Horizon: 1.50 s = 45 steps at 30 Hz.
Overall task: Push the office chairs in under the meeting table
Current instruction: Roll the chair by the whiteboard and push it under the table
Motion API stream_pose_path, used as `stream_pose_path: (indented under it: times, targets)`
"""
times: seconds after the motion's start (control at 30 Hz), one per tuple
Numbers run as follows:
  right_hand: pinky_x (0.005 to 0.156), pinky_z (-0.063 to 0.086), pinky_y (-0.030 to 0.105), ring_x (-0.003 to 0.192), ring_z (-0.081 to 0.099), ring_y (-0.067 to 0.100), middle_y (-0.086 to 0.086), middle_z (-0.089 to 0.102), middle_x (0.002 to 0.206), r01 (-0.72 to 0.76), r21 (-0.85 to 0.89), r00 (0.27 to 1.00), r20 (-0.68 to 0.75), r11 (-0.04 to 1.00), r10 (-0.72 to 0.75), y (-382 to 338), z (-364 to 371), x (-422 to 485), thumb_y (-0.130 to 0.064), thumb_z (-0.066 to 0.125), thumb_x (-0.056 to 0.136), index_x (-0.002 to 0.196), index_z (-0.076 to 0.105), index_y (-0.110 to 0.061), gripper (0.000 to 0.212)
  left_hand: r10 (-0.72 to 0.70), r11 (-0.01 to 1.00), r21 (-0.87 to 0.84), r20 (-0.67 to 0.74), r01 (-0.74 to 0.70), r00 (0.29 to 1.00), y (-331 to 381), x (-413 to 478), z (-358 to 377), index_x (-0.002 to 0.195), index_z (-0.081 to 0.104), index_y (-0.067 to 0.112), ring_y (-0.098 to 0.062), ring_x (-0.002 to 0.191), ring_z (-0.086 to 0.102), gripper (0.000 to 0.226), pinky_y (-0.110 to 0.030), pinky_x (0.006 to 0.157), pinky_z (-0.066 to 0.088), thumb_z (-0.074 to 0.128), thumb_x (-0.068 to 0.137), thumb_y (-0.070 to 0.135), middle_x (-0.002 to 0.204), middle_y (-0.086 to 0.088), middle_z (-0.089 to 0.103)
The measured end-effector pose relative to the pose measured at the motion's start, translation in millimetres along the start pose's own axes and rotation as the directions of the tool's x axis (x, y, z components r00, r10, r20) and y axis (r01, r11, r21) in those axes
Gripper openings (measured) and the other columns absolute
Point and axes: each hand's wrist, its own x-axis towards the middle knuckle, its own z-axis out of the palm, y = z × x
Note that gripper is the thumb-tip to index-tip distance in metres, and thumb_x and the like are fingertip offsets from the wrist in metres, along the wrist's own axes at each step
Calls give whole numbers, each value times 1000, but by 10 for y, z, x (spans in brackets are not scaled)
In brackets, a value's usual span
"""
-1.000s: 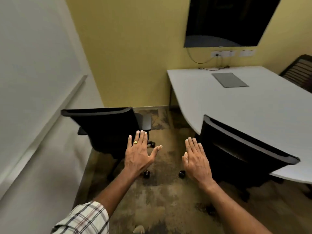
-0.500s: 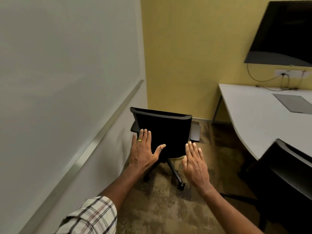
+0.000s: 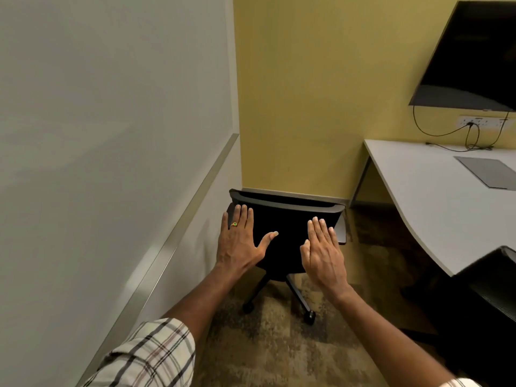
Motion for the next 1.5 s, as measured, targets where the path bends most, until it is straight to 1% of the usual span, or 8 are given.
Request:
stream_pose_path:
  times: [0.33,0.5,0.57,0.73,0.9,1.03,1.2,1.5]
  targets:
    - [130,0,40,158,-10,16,7,-4,171,-7,-60,998,-66,998,3,367,375,1185,-38,9,104,161,5,-10,64,23,996,-84,22,-21,1000,-43,1070,549,165,-1,10,-15,153,-18,110,-45,126,-16,-5,88,88,174,-10,1]
    - [130,0,43,158,-10,17,8,-3,171,0,-88,1000,-1,996,0,532,641,1944,-45,13,103,162,5,-10,69,-6,998,-54,73,10,997,-372,1891,697,165,-6,10,-18,158,-17,103,-41,124,-20,0,93,84,175,-8,-5]
    - [130,3,43,158,-8,16,6,0,171,-31,-99,998,52,995,36,632,806,2128,-47,14,104,162,8,-11,69,44,996,-77,138,-34,989,-501,2198,883,166,-2,11,-18,160,-12,99,-41,127,-15,5,96,80,175,-8,-1]
    - [130,14,40,158,6,14,5,16,170,-106,-47,994,27,993,108,624,950,2129,-44,19,102,160,21,-11,66,312,938,-132,-79,-320,947,-789,2547,1101,166,18,15,4,152,-14,86,-42,126,20,30,104,73,170,-1,25]
    - [129,18,41,157,11,16,8,19,169,-204,-71,978,30,976,207,493,993,2162,-39,22,102,159,24,-9,65,438,887,-141,-46,-440,898,-907,2951,1258,167,8,19,7,154,-19,89,-45,125,13,34,102,74,172,3,13]
    - [130,13,41,158,10,19,10,18,168,-313,-86,948,30,946,316,127,1194,2254,-38,16,100,158,24,-6,67,546,830,-173,53,-530,836,-1178,3272,1400,167,3,21,-1,159,-8,89,-32,132,0,32,102,74,174,4,8]
    - [130,12,41,158,12,21,12,19,168,-401,-73,916,-28,913,400,-70,1266,2684,-36,16,99,158,24,-4,67,618,774,-164,-16,-612,786,-1340,3877,1367,167,7,19,4,156,-14,89,-20,126,-14,35,103,73,172,2,12]
    - [130,14,40,157,15,21,13,22,167,-515,-128,857,-51,848,512,2,1395,3118,-34,21,100,157,27,-4,65,684,713,-227,16,-664,729,-1357,4483,1590,167,8,20,3,157,-11,91,-36,130,8,29,100,79,173,4,13]
